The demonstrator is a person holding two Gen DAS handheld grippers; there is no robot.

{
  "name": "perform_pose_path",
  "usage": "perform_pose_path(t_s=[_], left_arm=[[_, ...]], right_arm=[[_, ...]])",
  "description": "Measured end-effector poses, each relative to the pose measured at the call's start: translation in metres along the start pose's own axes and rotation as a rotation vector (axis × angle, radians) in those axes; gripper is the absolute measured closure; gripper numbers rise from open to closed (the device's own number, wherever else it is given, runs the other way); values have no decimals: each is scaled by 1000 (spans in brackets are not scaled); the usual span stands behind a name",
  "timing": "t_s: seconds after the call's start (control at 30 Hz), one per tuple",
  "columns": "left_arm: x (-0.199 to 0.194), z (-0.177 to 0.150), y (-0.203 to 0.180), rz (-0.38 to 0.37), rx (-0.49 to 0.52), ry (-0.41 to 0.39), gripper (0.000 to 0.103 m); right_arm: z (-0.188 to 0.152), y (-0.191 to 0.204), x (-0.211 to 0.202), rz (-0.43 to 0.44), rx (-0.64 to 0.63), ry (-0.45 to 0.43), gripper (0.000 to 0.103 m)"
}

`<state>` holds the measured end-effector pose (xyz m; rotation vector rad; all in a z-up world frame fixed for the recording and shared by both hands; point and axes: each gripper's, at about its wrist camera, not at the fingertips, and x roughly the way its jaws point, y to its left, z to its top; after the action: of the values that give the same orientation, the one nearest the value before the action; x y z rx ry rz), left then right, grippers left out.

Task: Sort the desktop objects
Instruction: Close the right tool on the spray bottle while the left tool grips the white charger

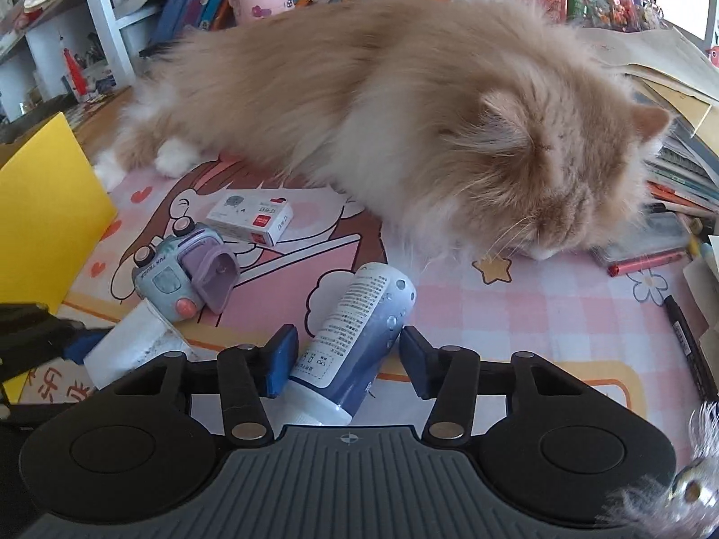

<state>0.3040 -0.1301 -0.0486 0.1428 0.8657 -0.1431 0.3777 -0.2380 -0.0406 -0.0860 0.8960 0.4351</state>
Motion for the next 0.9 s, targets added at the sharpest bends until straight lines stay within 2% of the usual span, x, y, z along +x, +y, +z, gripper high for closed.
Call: perform_pose_path(t_s=[0.23,0.33,0.4,0.43,0.7,0.9], left_arm=[[-3,3,4,-11,-36,26,78],[-11,3,8,-31,-79,19,78],[-20,3,12,-50,-127,10,78],[-26,3,15,-60,-150,4,78],[-72,-1,32,-94,-251,-61,78],[-92,-14,37,-99,-309,-67,78]], right_arm=[[4,3,6,-15,-38,0,56],[6,5,8,-25,-66,8,61],[6,7,8,-27,-90,13,72],[5,7,7,-23,-103,16,73],[-14,11,-10,3,-203,31,73],[-14,11,-10,-4,-178,26,72]])
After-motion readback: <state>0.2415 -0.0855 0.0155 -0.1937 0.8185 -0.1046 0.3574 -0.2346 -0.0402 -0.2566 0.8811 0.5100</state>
